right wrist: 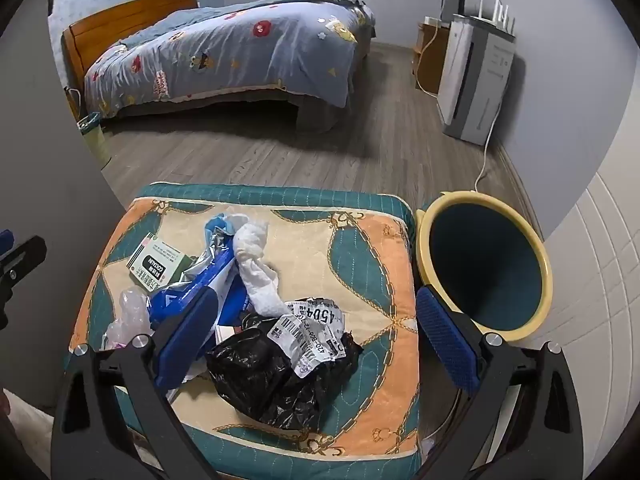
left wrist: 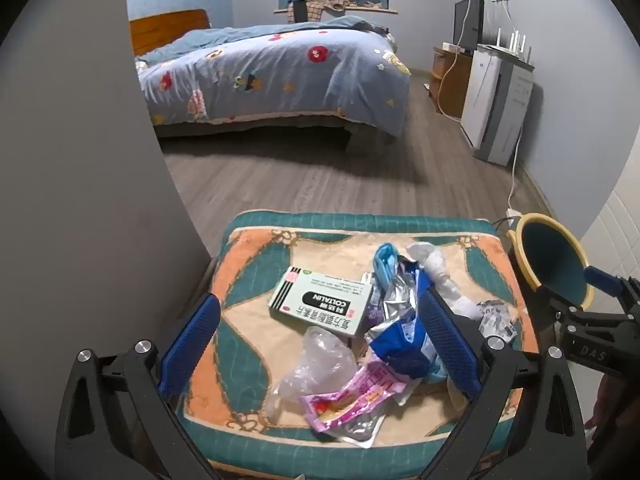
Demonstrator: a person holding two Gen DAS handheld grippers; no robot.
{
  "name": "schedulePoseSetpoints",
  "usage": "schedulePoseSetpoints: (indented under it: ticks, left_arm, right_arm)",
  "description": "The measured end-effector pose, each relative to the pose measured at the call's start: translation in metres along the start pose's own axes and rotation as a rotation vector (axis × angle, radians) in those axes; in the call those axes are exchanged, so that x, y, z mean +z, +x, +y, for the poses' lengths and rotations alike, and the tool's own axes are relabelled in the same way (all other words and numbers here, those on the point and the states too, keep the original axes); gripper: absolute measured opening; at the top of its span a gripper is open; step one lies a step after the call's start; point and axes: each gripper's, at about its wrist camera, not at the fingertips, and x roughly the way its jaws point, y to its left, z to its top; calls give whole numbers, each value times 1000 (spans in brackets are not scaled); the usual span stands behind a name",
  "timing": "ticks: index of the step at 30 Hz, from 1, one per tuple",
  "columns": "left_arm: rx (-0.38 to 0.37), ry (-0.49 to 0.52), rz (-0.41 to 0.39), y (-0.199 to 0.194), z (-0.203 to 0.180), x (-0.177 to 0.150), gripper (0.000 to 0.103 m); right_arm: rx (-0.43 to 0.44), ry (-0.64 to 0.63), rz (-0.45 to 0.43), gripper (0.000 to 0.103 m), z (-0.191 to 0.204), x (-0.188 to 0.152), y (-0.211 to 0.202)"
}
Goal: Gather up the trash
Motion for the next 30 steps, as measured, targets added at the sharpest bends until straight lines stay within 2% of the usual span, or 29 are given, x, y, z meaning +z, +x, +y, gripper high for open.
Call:
schedulePoseSetpoints:
  ticks: [4, 6, 8, 30]
  left_arm:
    - [-2, -7, 5, -1, 0, 0, 98]
    - [-9, -11, 11, -3, 2, 0, 98]
    - [-3, -4, 9, -1, 1, 1, 98]
    - [4, 8, 8, 2, -3, -1, 98]
  right_arm:
    - [-18, -33, 16, 97, 13, 0, -1]
    - [-5, -22, 17, 97, 13, 1, -1]
    - [24, 19, 15, 97, -4, -1, 1]
    - [8, 0, 36, 97, 0, -3, 7]
